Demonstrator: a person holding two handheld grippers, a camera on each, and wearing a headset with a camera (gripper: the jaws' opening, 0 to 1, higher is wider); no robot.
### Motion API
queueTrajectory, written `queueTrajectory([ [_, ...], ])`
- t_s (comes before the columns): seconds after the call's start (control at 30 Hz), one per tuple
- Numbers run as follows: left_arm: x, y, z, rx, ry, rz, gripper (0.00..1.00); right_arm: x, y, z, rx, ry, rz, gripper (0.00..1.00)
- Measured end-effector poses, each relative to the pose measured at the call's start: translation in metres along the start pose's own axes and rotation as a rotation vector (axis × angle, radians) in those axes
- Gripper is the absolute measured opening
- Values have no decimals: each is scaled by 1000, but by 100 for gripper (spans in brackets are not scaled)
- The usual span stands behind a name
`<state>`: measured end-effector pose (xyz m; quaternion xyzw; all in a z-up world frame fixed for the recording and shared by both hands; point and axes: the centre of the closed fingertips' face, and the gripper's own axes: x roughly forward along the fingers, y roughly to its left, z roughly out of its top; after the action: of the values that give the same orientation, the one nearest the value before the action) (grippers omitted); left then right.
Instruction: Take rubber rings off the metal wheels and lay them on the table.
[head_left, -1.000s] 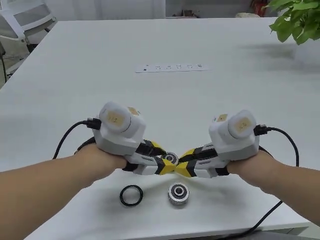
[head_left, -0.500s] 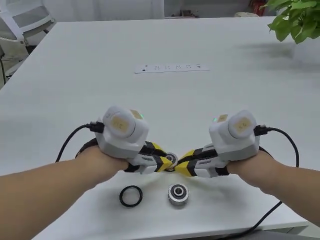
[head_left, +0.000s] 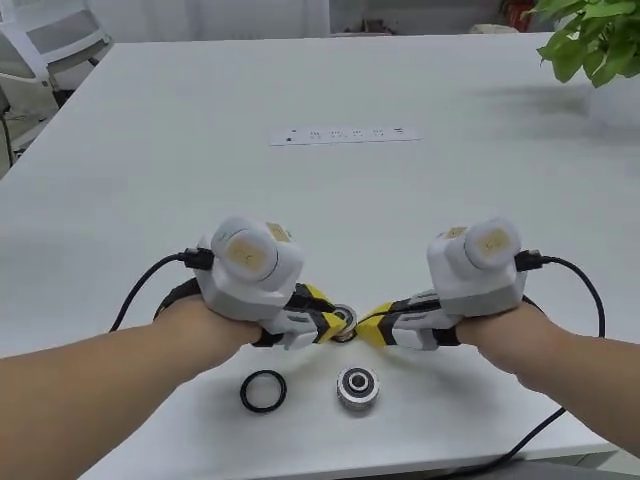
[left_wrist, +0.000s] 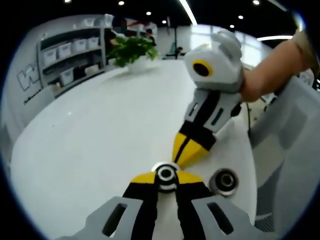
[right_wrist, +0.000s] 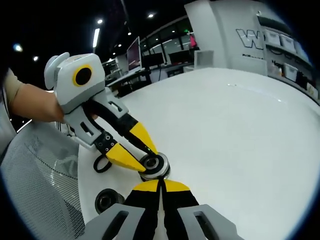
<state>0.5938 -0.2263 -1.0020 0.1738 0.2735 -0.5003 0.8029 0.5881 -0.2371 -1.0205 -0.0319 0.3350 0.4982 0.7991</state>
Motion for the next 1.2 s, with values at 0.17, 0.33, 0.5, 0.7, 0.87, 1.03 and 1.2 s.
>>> queueTrajectory([
  [0.17,0,0,0,5,2,11,13,-4,-2,2,105,-38,8,0],
  [0.33,-1,-1,0,3,2,18,13,-8,-2,5,166,-68,17,0],
  [0.5,-1,-2,0,-1,6,23,13,-10,-2,10,212,-108,15,0],
  [0.7,-1,-3,-1,4,12,30,13,-10,3,11,238,-116,21,0],
  [0.87,-1,-4,-1,-2,15,34,13,-10,3,13,241,-121,25,0],
  [1.03,-1,-4,-1,-9,21,38,13,-10,3,14,266,-131,28,0],
  [1.2,-1,-4,-1,-13,25,41,13,-9,6,16,257,-130,35,0],
])
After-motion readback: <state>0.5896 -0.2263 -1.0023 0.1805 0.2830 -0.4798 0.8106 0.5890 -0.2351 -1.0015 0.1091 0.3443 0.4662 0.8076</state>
